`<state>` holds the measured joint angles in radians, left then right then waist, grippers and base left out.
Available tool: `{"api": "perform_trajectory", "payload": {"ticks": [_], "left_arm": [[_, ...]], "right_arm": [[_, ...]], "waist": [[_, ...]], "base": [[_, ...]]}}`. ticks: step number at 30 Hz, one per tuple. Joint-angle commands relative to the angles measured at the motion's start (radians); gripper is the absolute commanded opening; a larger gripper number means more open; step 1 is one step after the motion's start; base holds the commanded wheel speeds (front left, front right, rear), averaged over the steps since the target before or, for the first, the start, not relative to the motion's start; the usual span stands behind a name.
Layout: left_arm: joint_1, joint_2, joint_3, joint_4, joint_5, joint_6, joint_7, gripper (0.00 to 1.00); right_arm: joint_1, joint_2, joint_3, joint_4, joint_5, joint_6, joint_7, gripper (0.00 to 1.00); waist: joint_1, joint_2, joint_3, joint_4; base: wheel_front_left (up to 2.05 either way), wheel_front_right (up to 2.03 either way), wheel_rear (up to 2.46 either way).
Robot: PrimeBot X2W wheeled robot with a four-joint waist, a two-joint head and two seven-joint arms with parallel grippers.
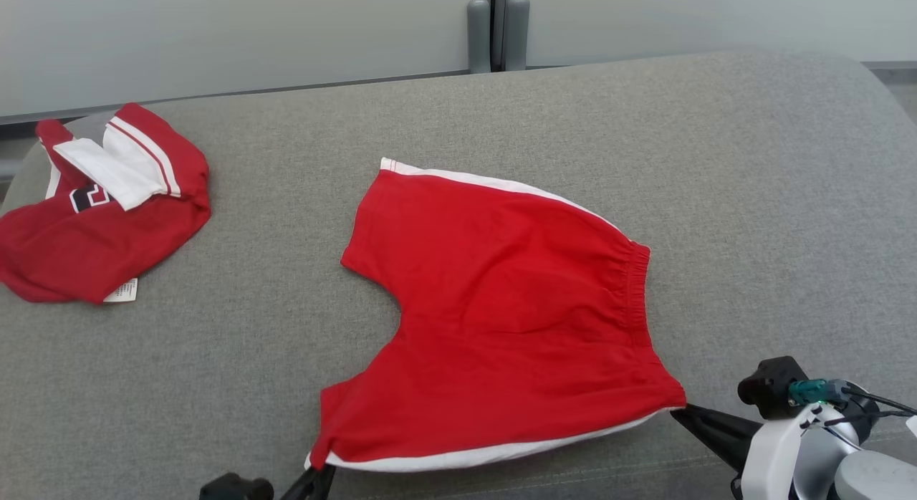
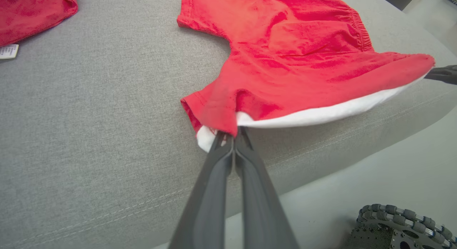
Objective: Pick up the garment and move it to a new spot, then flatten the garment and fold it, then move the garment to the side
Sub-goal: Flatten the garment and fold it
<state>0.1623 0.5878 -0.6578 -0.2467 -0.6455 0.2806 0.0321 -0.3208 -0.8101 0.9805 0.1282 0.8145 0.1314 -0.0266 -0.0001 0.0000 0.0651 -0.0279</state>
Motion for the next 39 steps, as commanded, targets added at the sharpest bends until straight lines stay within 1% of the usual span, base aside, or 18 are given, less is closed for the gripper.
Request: {"api": "perform_trajectory", "payload": {"ticks": [1, 4, 7, 8, 9, 13, 15, 18, 23, 27, 31, 34, 39], "left_arm": [[-0.060, 0.016, -0.006, 0.017, 0.019, -0.023, 0.022, 0.00], [-0.165, 0.008, -0.009, 0.058, 0.027, -0.067, 0.065, 0.00], [-0.283, -0.002, -0.010, 0.130, 0.023, -0.119, 0.113, 0.00], [-0.283, -0.002, -0.010, 0.130, 0.023, -0.119, 0.113, 0.00], [-0.326, -0.003, -0.010, 0.161, 0.026, -0.136, 0.131, 0.00], [-0.491, -0.032, -0.008, 0.279, 0.026, -0.192, 0.188, 0.00], [-0.571, -0.056, -0.005, 0.342, 0.014, -0.217, 0.217, 0.00], [-0.694, -0.090, 0.000, 0.439, 0.025, -0.244, 0.236, 0.00], [-0.871, -0.157, -0.001, 0.601, 0.046, -0.268, 0.241, 0.00], [-0.973, -0.213, -0.016, 0.727, 0.064, -0.283, 0.238, 0.00], [-1.066, -0.270, -0.032, 0.844, 0.075, -0.303, 0.227, 0.00], [-1.120, -0.299, -0.038, 0.923, 0.080, -0.315, 0.222, 0.00], [-1.200, -0.326, -0.045, 1.032, 0.092, -0.325, 0.214, 0.00]], "right_arm": [[0.011, 0.011, -0.020, -0.011, -0.008, -0.001, 0.014, 0.00], [0.003, 0.033, -0.053, -0.016, 0.000, -0.001, 0.038, 0.00], [-0.023, 0.057, -0.084, -0.011, 0.012, -0.001, 0.062, 0.00], [-0.023, 0.057, -0.084, -0.011, 0.012, -0.001, 0.062, 0.00], [-0.033, 0.065, -0.093, -0.007, 0.020, -0.001, 0.069, 0.00], [-0.090, 0.097, -0.127, 0.018, 0.047, -0.001, 0.099, 0.00], [-0.128, 0.114, -0.146, 0.036, 0.062, -0.001, 0.114, 0.00], [-0.184, 0.140, -0.168, 0.069, 0.083, -0.001, 0.128, 0.00], [-0.274, 0.189, -0.189, 0.125, 0.102, -0.001, 0.123, 0.00], [-0.329, 0.226, -0.198, 0.164, 0.127, -0.001, 0.112, 0.00], [-0.368, 0.250, -0.192, 0.202, 0.138, -0.001, 0.099, 0.00], [-0.390, 0.261, -0.179, 0.224, 0.145, -0.001, 0.091, 0.00], [-0.420, 0.281, -0.149, 0.257, 0.153, -0.001, 0.079, 0.00]], "waist": [[0.0001, 0.0000, 0.006, -0.001], [0.0001, 0.0000, 0.018, -0.002], [0.0001, 0.0000, 0.038, -0.004], [0.0001, 0.0000, 0.038, -0.004], [0.0001, 0.0000, 0.048, -0.006], [0.0001, 0.0000, 0.095, -0.021], [0.0001, 0.0000, 0.126, -0.030], [0.0001, 0.0000, 0.173, -0.045], [0.0001, 0.0000, 0.243, -0.068], [0.0001, 0.0000, 0.287, -0.083], [0.0001, 0.0000, 0.315, -0.087], [0.0001, 0.0000, 0.323, -0.094], [0.0001, 0.0000, 0.328, -0.106]], "base": [[0.00, 0.00, 0.00], [0.00, 0.00, 0.00], [0.00, 0.00, 0.00], [0.00, 0.00, 0.00], [0.00, 0.00, 0.00], [0.00, 0.00, 0.00], [0.00, 0.00, 0.00], [0.00, 0.00, 0.00], [0.00, 0.00, 0.00], [0.00, 0.00, 0.00], [0.00, 0.00, 0.00], [0.00, 0.00, 0.00], [0.00, 0.00, 0.00]]}}
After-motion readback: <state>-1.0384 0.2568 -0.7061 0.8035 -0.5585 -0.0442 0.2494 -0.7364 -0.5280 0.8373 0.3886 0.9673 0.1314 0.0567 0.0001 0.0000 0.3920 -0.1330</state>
